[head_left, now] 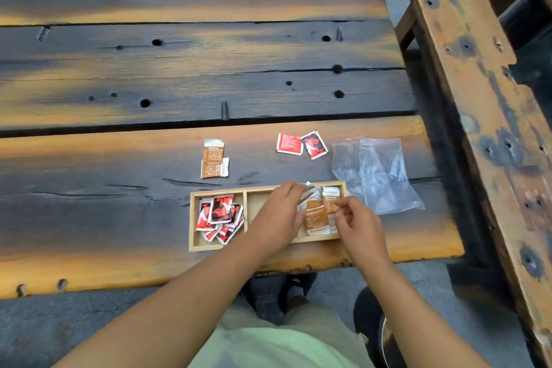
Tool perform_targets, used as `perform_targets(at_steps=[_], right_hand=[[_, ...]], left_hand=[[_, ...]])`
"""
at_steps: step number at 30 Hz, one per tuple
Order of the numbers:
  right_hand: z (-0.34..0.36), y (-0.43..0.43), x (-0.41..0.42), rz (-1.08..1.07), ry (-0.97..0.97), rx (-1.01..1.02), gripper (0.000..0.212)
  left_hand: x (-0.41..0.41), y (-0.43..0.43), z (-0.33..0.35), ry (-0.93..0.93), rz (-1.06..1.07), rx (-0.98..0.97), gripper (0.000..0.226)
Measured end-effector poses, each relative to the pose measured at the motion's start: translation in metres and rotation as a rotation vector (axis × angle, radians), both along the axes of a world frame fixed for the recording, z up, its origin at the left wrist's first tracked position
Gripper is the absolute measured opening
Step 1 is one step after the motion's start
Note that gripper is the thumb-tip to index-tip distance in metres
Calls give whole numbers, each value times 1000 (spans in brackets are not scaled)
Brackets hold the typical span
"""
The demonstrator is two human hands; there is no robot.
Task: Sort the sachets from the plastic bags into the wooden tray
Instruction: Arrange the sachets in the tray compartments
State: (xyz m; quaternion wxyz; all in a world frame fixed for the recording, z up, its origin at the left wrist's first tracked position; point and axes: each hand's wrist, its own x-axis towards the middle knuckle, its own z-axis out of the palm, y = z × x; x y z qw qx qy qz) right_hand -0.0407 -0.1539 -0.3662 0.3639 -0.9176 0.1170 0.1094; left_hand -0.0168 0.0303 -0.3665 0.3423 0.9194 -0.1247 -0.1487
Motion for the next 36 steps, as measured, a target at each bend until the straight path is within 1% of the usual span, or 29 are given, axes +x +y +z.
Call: perform_targets(at_steps=[7, 11, 14, 17, 19, 22, 24, 26, 29, 31, 33, 36], right_hand=[[-7, -8, 14, 152, 41, 39, 27], [-7, -11, 17, 245, 67, 44, 28], [-7, -16, 18, 261, 90, 52, 27], [-9, -19, 17, 265, 85, 47, 25], [-9, -19, 15, 262, 76, 49, 27], [-9, -20, 11, 254, 67, 58, 32], [-8, -21, 8, 246, 56, 66, 34], [-7, -22, 6, 235, 38, 78, 33], [-8, -21, 2, 232, -9, 99, 36], [-9, -20, -2, 265, -69, 99, 37], [-9, -18, -4, 305, -93, 84, 39], [-9, -16, -8, 332, -90, 74, 42]], left_hand=[[16, -34, -3, 69, 88, 90, 49], [12, -49, -5, 114, 16, 162, 51], [10, -61, -7, 104, -34, 278, 43], [14, -67, -9, 111, -45, 336, 43], [18, -67, -9, 151, -35, 305, 42], [24, -61, -5, 288, 41, 185, 44], [27, -55, -5, 336, 76, 136, 44], [27, -52, -7, 290, 26, 152, 43], [20, -49, -12, 158, -44, 183, 48], [12, -46, -14, 93, -27, 157, 52], [4, -43, -15, 66, 21, 114, 52], [0, -42, -12, 87, 71, 74, 40]])
